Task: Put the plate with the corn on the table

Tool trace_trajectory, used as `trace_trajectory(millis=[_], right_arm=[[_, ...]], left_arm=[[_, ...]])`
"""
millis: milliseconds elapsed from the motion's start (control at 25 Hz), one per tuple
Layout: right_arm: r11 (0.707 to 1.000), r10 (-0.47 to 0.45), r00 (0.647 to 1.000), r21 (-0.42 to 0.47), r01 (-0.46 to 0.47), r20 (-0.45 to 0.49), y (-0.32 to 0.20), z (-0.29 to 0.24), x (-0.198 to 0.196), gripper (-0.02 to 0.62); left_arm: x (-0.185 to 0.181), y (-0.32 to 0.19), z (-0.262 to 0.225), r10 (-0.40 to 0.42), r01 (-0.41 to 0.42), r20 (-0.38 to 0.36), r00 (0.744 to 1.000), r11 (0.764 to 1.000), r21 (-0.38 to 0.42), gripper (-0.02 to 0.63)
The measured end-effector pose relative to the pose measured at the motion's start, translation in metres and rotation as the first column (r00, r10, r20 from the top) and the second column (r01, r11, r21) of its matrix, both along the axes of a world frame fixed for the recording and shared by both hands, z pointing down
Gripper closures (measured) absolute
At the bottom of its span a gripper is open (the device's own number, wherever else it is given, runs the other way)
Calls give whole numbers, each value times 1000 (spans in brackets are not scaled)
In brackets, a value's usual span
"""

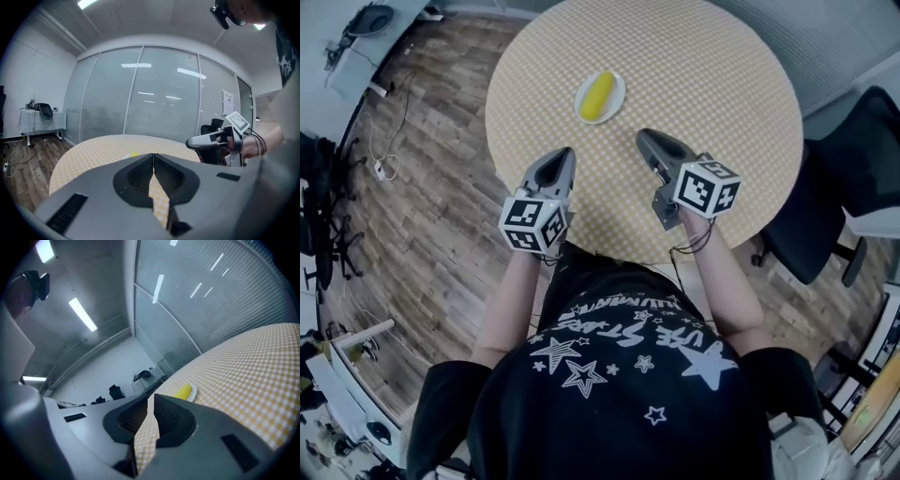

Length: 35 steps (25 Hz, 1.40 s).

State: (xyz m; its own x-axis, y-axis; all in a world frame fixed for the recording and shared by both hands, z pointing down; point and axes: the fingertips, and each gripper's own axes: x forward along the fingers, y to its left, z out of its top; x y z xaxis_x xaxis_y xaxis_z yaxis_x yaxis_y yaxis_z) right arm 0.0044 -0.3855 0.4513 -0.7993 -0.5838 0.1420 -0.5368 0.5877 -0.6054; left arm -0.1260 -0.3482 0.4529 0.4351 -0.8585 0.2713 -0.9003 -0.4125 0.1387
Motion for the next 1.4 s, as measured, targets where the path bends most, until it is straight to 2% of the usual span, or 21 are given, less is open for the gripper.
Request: trace_trajectory(millis=[160, 280, 400, 560, 800, 1040, 1200, 1400], right_arm=[[991, -51, 994, 119, 62, -93, 30, -7, -13, 543], [970, -2, 981, 239, 49, -192, 49, -15, -21, 543], [953, 65, 973, 301, 5, -221, 65, -24, -18, 543], [951, 130, 970, 302, -63, -207, 90, -32, -10, 543], [933, 175, 944, 354, -67, -281, 147, -37, -16, 543], [946, 190, 937, 309, -95, -293, 198, -20, -19, 543], [956, 202, 927, 269, -117, -316, 218, -10, -15, 543], [959, 196, 923, 262, -110, -330, 238, -4, -5, 543]], left_arm=[[0, 30, -14, -35, 36, -26, 999, 999, 32, 597], [-10, 52, -25, -50, 54, -65, 997, 997, 48, 597], [-13, 73, -32, -35, 39, -69, 997, 997, 63, 597], [-9, 101, -40, 1, 3, -75, 997, 998, 62, 597], [-18, 145, -41, 20, -14, -106, 994, 998, 60, 597], [-21, 180, -20, 59, -56, -116, 991, 998, 27, 597], [-17, 195, -3, 60, -65, -171, 983, 998, -23, 597], [3, 214, 6, 92, -99, -157, 983, 994, -37, 597]])
